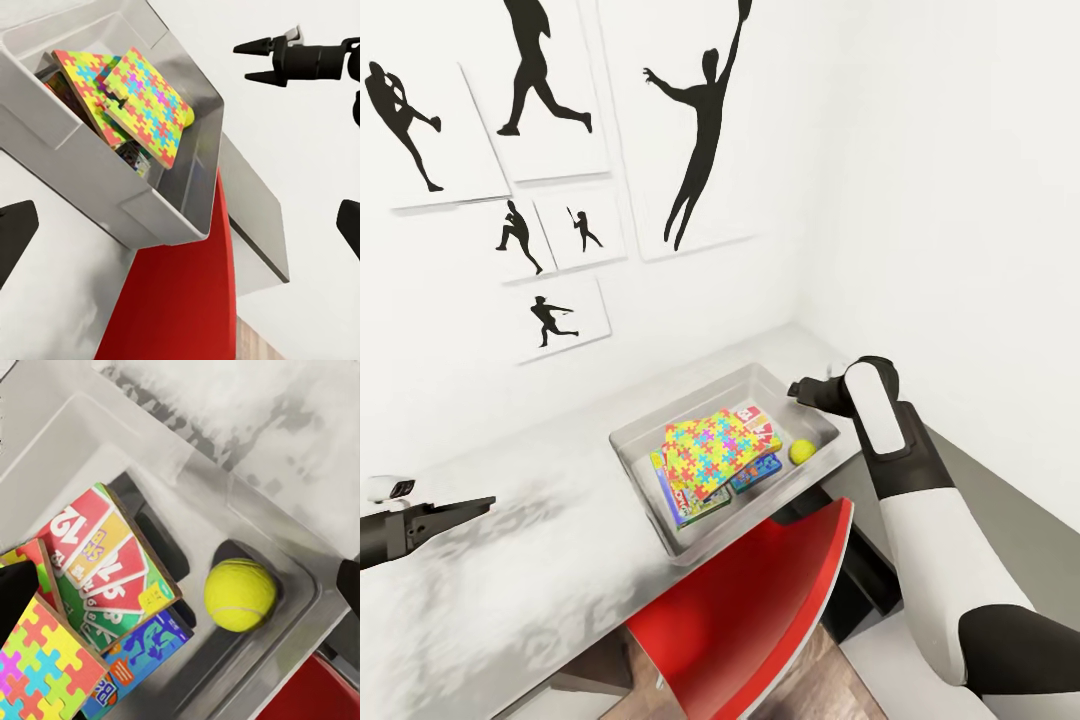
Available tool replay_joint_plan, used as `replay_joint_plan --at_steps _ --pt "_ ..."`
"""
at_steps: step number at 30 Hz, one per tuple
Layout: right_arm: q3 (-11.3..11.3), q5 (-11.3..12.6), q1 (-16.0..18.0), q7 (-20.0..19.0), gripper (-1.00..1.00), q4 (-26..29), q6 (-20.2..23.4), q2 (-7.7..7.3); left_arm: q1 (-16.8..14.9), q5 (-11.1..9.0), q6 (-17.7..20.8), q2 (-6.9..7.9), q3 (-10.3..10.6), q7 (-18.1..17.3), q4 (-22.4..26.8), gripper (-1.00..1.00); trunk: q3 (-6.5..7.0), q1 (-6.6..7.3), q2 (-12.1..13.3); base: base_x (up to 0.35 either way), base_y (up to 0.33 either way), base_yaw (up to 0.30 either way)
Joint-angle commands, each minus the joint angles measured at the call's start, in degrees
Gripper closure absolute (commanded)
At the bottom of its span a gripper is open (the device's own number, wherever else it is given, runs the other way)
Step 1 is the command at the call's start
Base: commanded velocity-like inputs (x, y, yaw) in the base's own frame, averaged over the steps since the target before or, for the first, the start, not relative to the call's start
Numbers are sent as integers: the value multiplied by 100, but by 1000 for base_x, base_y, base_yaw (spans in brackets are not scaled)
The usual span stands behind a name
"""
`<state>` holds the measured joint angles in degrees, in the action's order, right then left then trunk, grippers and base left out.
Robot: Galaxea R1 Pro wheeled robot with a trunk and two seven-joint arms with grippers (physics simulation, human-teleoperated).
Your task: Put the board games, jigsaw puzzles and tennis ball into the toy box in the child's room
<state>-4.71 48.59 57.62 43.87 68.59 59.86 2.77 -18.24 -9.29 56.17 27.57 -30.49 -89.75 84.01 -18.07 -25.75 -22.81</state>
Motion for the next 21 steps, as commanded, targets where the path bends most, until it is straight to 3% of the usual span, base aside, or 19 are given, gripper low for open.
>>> replay_joint_plan --at_steps 1,5,10,12,16,17,21 --pt "-4 53 2 58 -100 11 14 -5 -4 6 61 0 0 -25 1 -100 -11 -3 -11 0 0 0" --pt "-4 71 -46 41 -100 178 14 -121 -4 6 61 2 -1 -25 1 -100 -11 -3 -11 0 0 0" --pt "17 220 -90 26 -100 1098 14 -352 -4 6 61 2 -1 -25 1 -100 -11 -3 -11 0 0 0" --pt "37 434 -143 14 -100 1506 14 -449 -4 6 61 2 -1 -25 1 -100 -10 -3 -11 0 0 0" --pt "95 1121 -460 3 -100 2019 14 -629 -4 6 61 8 -2 -25 2 -100 6 -3 -11 0 0 -32" --pt "159 1341 -568 0 -100 2088 14 -694 -4 6 61 9 -3 -25 3 -100 13 -3 -11 0 0 -75" --pt "547 1813 -905 -53 -100 2174 14 -883 -4 3 59 11 -1 -25 1 -100 46 -3 -11 0 0 -91"
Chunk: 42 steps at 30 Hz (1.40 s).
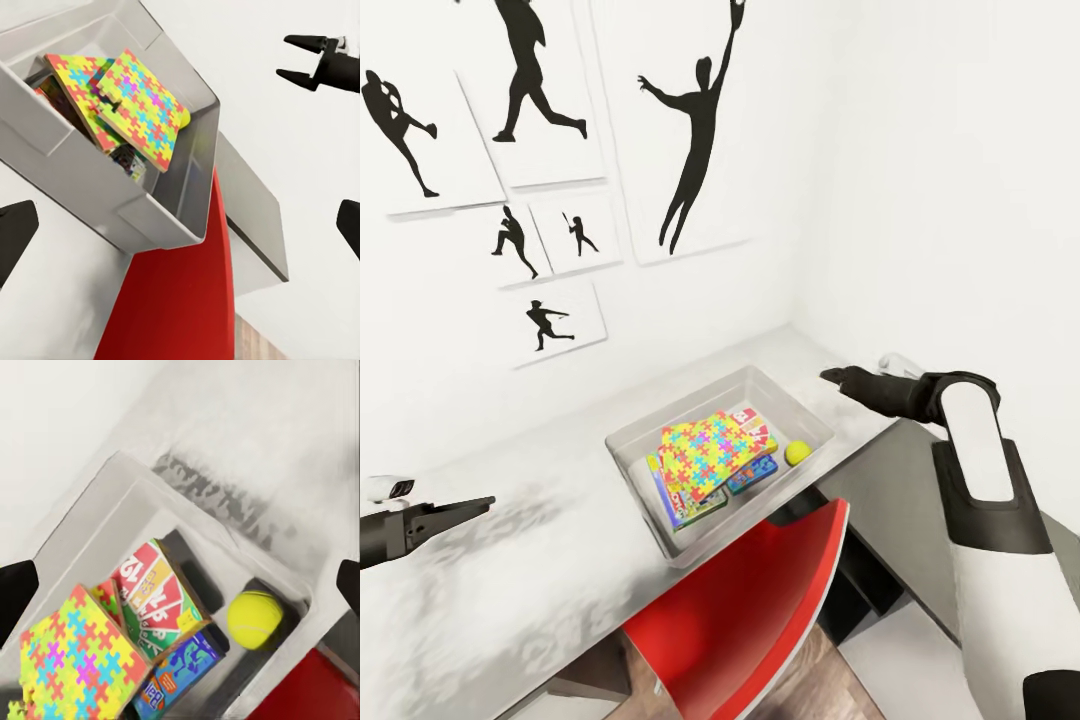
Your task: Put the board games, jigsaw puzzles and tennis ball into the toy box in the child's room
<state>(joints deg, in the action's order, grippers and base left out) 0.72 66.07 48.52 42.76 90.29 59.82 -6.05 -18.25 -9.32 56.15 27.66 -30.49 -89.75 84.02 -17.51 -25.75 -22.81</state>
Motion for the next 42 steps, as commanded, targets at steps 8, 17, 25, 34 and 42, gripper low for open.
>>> replay_joint_plan --at_steps 8,17,25,34,42 --pt "1093 608 -950 -2111 -100 38 18 -264 -3 1 49 11 -8 -25 3 -100 62 -4 -11 0 0 -103" --pt "2374 643 -2346 -5971 -100 41 18 -709 1 1 45 23 -12 -25 5 -100 141 -4 -11 0 0 -139" --pt "3099 609 -3791 -8046 -100 41 -4 -679 22 -4 45 28 -18 -25 8 -100 209 -4 -11 0 0 -183" --pt "3452 436 -5590 -10562 -100 41 -1621 -556 56 -80 57 99 -83 -25 3 -100 284 -4 -11 0 0 -186" --pt "3422 -679 -5838 -11406 -100 14 -2019 -442 107 -262 46 108 -105 -25 7 -100 346 -4 -11 0 0 -192"
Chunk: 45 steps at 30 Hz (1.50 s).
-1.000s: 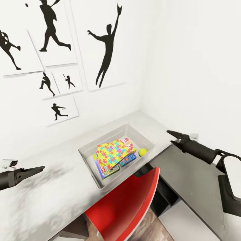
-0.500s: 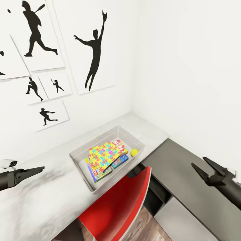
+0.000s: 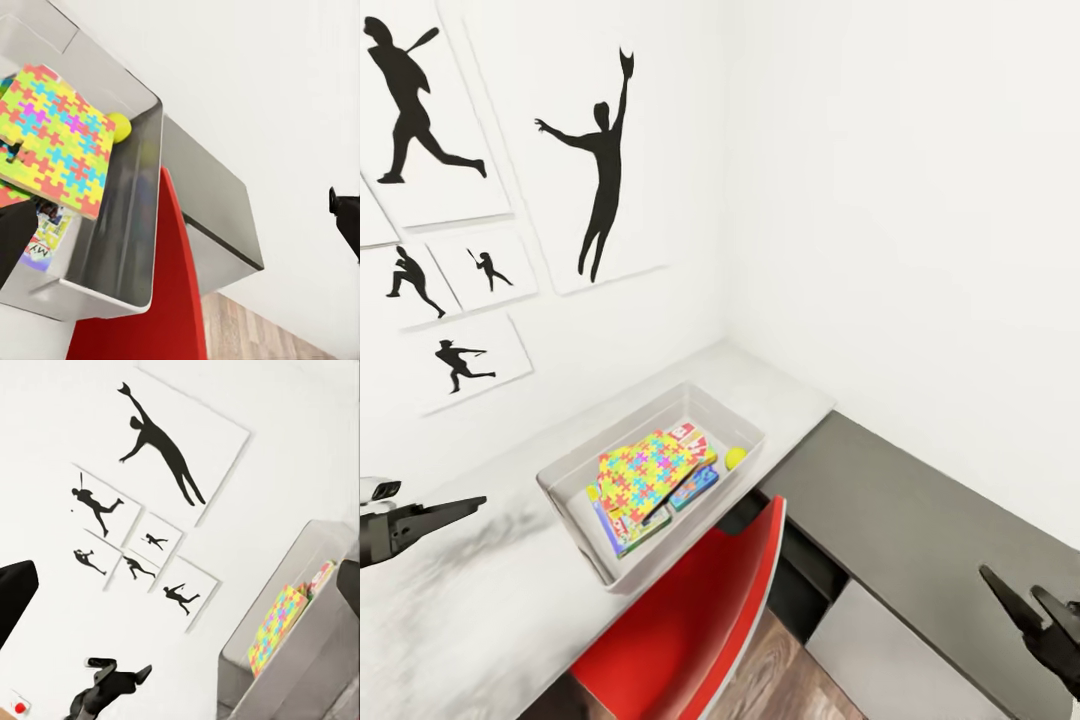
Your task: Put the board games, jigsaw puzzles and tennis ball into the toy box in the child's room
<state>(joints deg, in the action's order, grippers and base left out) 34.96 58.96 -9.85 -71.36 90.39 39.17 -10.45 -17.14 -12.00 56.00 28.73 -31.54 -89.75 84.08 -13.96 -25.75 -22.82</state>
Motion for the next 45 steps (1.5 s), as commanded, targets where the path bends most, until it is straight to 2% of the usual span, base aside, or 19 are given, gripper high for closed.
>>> replay_joint_plan --at_steps 1,3,9,37,42,45 --pt "-4 -153 -3 -41 -100 4 37 39 -2 3 61 1 -1 -25 2 -100 -2 -4 -10 0 0 -188" --pt "-3 -337 -6 -135 -100 -1 26 123 -1 0 60 4 -1 -25 3 -100 14 -4 -10 0 0 -188" --pt "13 -523 -10 -251 -100 -8 3 241 0 -3 60 7 -9 -25 3 -100 57 -4 -10 0 0 -174" --pt "10 -561 -11 -267 -100 -9 -6 262 1 -13 60 33 -31 -25 3 -100 71 -4 -10 0 0 -11" --pt "14 -561 -12 -267 -100 -12 -6 262 6 -33 66 187 -81 -25 3 -100 100 -4 -10 0 0 -62" --pt "17 -561 -12 -268 -100 -18 -6 262 13 -129 65 259 -101 -25 0 -100 124 -4 -10 0 0 -124"
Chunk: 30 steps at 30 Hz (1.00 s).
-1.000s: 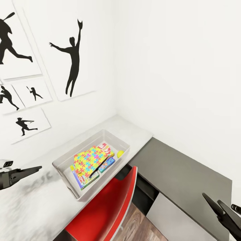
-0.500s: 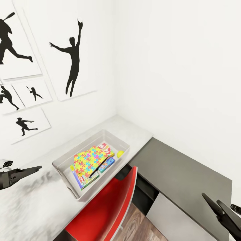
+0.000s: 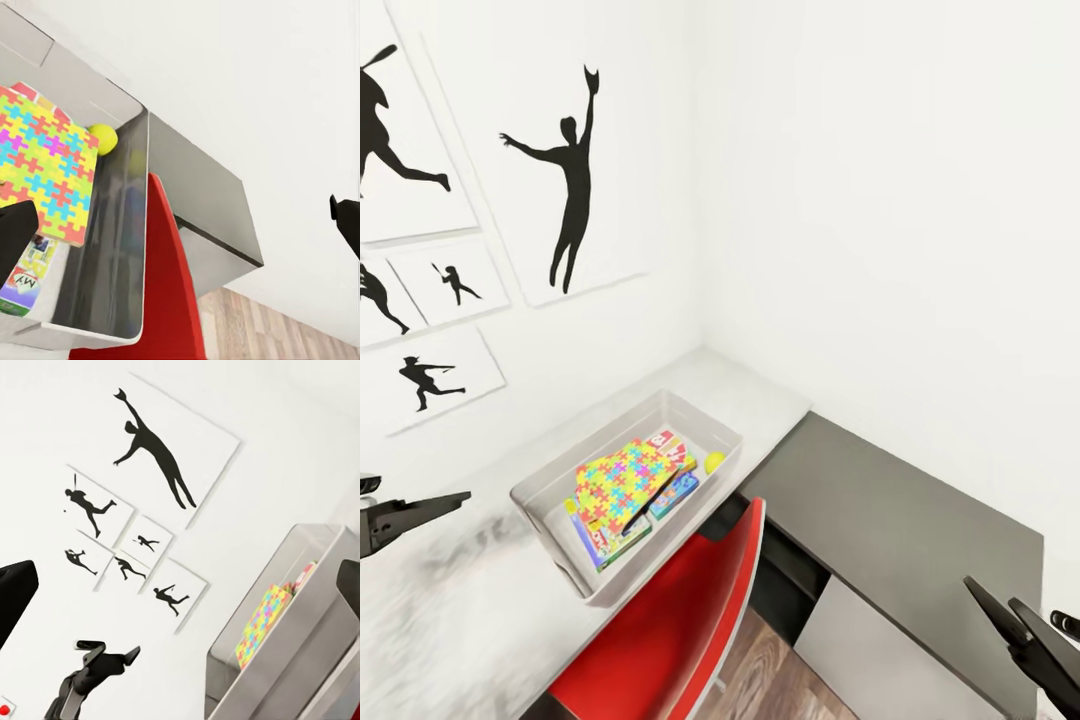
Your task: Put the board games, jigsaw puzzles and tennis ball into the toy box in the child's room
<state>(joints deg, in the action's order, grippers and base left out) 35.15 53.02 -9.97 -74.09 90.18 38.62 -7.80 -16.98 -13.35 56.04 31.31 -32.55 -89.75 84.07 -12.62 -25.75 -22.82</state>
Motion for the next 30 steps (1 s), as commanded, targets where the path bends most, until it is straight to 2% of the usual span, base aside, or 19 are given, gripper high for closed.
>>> replay_joint_plan --at_steps 1,7,23,30 --pt "1 32 0 3 -100 2 49 -2 2 -63 59 23 -6 -25 -1 -100 -1 -4 -10 -6 0 -137" --pt "6 32 -3 0 -100 0 49 -2 31 -214 57 61 -13 -25 -5 -100 50 -4 -10 -93 0 -144" --pt "7 28 -2 0 -100 0 45 -2 69 -250 56 76 -15 -25 -3 -100 189 -4 -10 -43 0 -158" --pt "9 29 0 0 -100 0 -43 -9 72 -255 56 77 -16 -25 -1 -100 249 -4 -10 -214 0 -169"
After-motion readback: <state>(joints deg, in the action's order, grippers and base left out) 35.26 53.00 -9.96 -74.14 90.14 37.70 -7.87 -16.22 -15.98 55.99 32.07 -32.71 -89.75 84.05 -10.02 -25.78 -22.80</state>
